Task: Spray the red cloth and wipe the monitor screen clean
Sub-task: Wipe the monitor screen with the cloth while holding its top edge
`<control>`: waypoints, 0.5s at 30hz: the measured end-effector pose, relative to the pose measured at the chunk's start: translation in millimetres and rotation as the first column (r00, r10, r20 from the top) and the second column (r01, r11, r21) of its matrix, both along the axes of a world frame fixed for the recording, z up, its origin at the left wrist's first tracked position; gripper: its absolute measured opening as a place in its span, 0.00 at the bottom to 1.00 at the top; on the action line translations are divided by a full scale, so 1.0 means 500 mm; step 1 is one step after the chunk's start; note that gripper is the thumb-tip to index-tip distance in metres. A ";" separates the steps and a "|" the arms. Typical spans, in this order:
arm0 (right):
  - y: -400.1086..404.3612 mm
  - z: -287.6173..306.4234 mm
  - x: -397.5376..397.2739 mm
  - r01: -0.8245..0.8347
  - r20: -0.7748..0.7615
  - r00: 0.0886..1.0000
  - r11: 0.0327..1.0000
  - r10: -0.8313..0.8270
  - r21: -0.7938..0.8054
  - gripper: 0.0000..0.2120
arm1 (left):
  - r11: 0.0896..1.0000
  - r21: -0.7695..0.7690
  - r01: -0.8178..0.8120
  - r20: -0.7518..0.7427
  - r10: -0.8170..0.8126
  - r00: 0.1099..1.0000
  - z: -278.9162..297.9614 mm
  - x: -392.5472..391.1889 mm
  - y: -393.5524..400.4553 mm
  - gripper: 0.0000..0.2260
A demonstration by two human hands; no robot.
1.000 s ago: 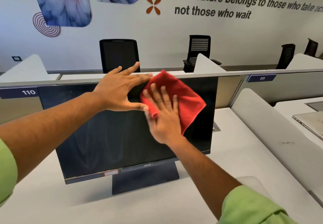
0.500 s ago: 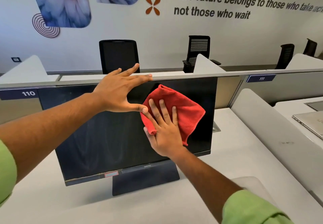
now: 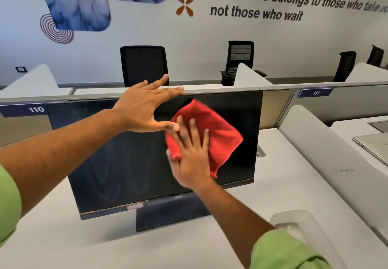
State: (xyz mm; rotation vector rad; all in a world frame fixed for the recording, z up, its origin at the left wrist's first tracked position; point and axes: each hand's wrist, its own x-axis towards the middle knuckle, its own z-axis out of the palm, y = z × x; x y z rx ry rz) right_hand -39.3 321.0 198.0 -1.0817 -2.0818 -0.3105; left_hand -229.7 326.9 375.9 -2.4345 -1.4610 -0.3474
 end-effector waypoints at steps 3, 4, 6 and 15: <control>-0.028 -0.052 0.026 -0.111 0.155 0.982 0.994 0.108 0.009 0.30 | 1.000 0.005 0.017 -0.019 -0.017 1.000 -0.001 -0.001 0.000 0.46; -0.021 -0.048 0.041 -0.106 0.156 0.982 0.994 0.102 0.015 0.29 | 1.000 0.006 0.020 -0.025 -0.020 1.000 -0.001 -0.001 0.000 0.47; 0.006 -0.018 0.072 0.003 0.048 0.999 1.000 -0.003 -0.005 0.29 | 1.000 0.011 0.021 -0.020 -0.020 1.000 0.000 -0.001 0.001 0.48; 0.073 0.045 0.081 0.324 -0.339 0.866 0.929 -0.368 -0.181 0.31 | 0.997 0.078 0.000 0.016 -0.001 1.000 -0.008 0.001 0.002 0.46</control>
